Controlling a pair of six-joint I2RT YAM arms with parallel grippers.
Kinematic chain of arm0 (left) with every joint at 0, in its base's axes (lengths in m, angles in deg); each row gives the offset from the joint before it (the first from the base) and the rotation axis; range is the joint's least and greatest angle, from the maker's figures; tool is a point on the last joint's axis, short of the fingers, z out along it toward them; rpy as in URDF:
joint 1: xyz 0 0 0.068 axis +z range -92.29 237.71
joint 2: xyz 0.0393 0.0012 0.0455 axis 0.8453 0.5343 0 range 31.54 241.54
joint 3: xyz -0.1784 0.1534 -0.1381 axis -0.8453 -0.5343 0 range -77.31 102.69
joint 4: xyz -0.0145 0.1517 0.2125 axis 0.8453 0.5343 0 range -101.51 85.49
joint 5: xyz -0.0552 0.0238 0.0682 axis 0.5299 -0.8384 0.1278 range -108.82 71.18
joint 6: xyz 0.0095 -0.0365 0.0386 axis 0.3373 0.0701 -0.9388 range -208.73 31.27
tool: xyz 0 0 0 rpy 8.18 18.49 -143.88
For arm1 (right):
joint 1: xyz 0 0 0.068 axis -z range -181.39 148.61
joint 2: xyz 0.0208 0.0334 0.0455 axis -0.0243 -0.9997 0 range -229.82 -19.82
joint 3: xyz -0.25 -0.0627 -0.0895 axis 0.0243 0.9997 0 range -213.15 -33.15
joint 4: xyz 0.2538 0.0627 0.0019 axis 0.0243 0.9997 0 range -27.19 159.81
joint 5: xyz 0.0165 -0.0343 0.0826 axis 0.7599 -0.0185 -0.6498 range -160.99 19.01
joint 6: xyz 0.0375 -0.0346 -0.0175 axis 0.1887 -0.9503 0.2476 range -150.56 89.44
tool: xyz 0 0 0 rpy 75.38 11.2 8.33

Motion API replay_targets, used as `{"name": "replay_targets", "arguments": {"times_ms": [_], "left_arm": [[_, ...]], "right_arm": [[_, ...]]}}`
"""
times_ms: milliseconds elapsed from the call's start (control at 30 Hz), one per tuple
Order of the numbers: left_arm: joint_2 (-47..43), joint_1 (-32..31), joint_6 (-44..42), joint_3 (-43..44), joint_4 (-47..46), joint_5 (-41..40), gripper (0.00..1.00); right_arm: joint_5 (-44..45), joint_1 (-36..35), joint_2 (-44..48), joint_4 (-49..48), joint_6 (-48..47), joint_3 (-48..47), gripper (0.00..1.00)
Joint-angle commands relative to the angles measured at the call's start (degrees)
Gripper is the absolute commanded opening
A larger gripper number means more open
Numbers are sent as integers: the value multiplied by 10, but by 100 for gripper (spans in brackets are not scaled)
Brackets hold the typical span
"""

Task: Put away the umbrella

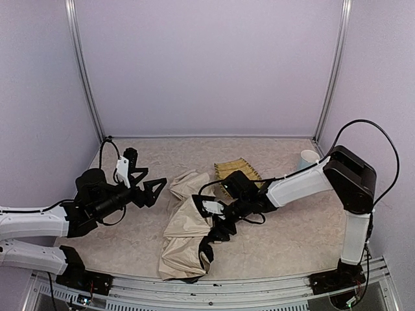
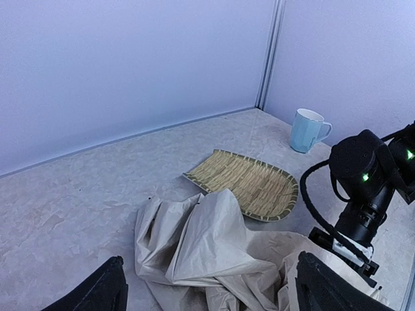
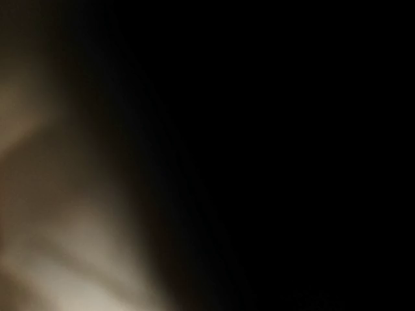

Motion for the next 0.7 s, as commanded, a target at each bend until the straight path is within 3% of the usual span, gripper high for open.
{"name": "replay_targets", "arguments": {"times_ms": [0,100,233,433,667], "left_arm": [[-13,-4,11,-11,-14,-18,88],[-8,-5,2,-6,-13,-17,88],[-2,-5,1,3,-8,-15,88],[-15,-6,-13,1,-9,-17,88],[-56,-6,-18,-4,-17,-5,88]], "right_arm": [[0,-27,-37,47,7,-19,77],[23,-36,-63,39,15,-28,73],[90,-37,-70,36,18,-36,34],[127,-36,-9,-21,9,-14,3],[78,16,94,-103,70,-20,0]]}}
